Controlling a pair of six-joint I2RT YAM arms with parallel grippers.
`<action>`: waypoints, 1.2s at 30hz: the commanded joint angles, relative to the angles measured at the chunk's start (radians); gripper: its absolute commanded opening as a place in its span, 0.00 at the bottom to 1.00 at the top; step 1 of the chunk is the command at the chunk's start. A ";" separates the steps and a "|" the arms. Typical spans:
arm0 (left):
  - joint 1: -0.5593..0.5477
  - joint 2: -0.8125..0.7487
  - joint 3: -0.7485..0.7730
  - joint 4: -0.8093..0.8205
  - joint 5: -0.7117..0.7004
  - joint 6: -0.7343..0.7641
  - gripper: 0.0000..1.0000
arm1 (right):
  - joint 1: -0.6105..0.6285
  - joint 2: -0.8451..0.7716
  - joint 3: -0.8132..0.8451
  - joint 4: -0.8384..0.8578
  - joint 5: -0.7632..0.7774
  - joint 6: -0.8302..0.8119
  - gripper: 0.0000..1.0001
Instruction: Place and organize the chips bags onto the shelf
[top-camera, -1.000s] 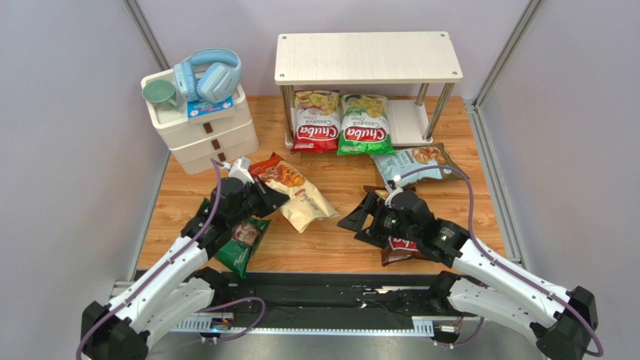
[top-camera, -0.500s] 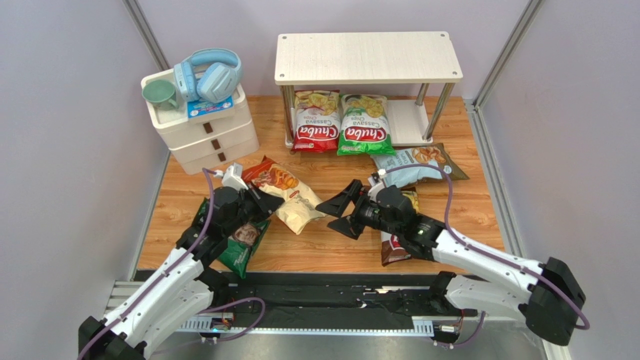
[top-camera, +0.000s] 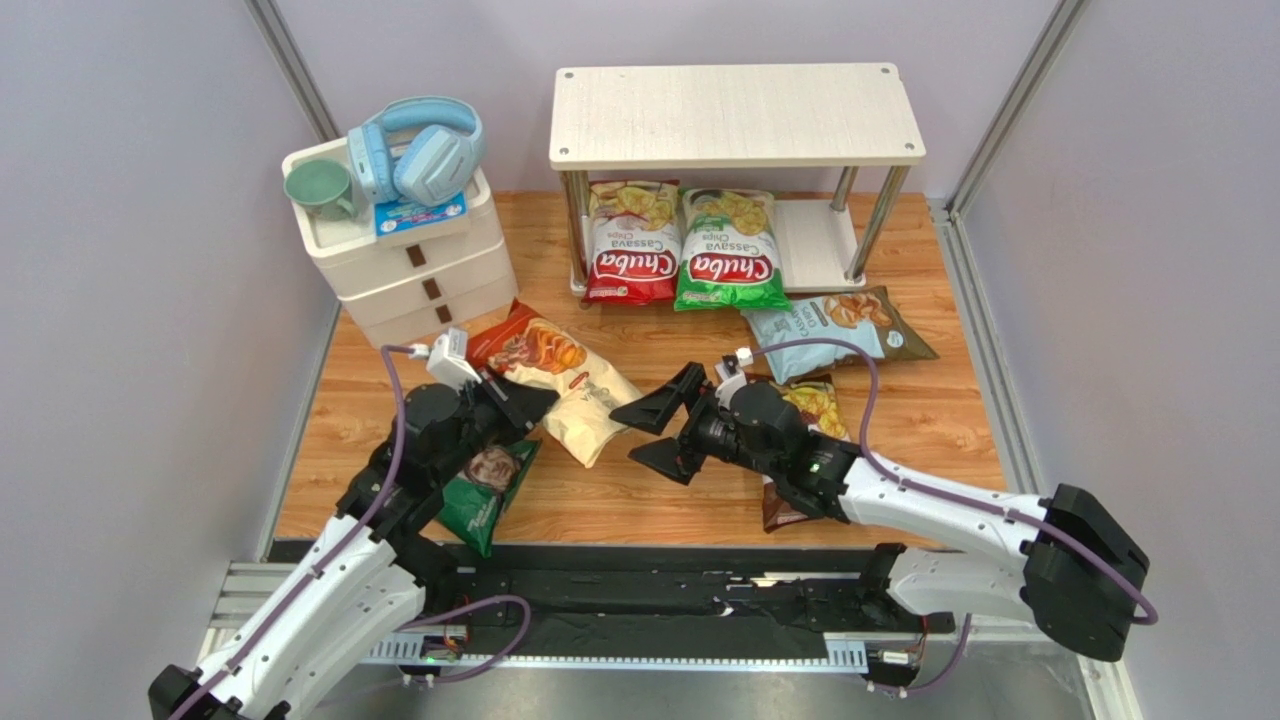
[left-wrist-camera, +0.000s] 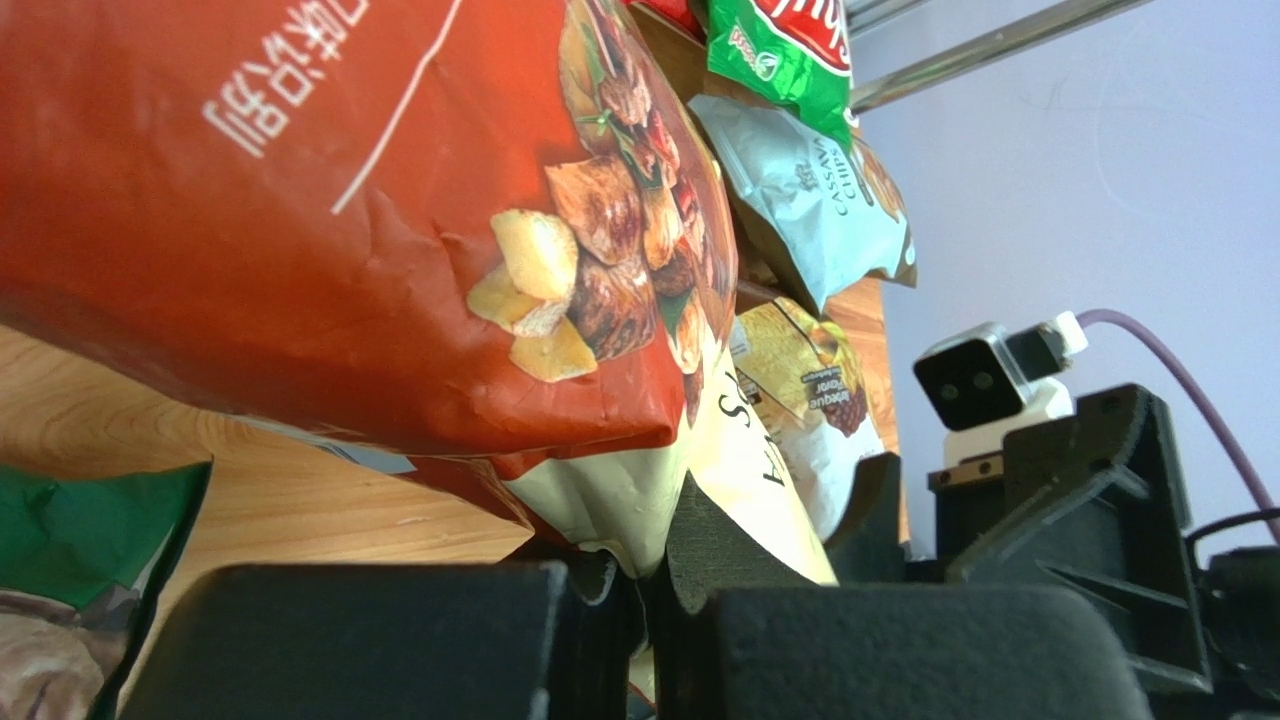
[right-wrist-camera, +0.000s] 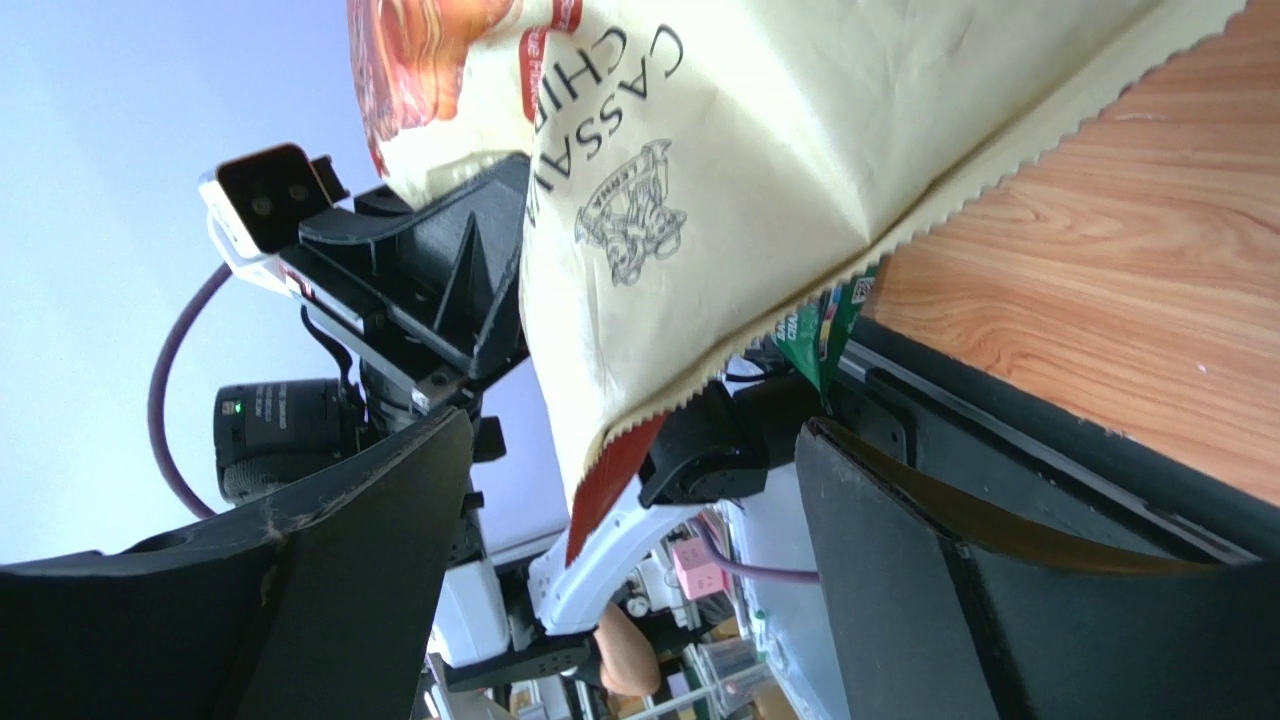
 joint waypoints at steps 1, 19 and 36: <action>-0.003 -0.044 -0.016 0.089 -0.003 -0.018 0.00 | 0.004 0.097 -0.011 0.142 0.051 0.035 0.85; -0.003 -0.138 -0.028 0.002 0.017 -0.033 0.00 | 0.044 0.352 0.084 0.388 0.175 -0.031 0.62; -0.003 -0.281 0.130 -0.352 -0.201 0.079 0.74 | -0.064 0.098 0.332 -0.228 0.301 -0.523 0.00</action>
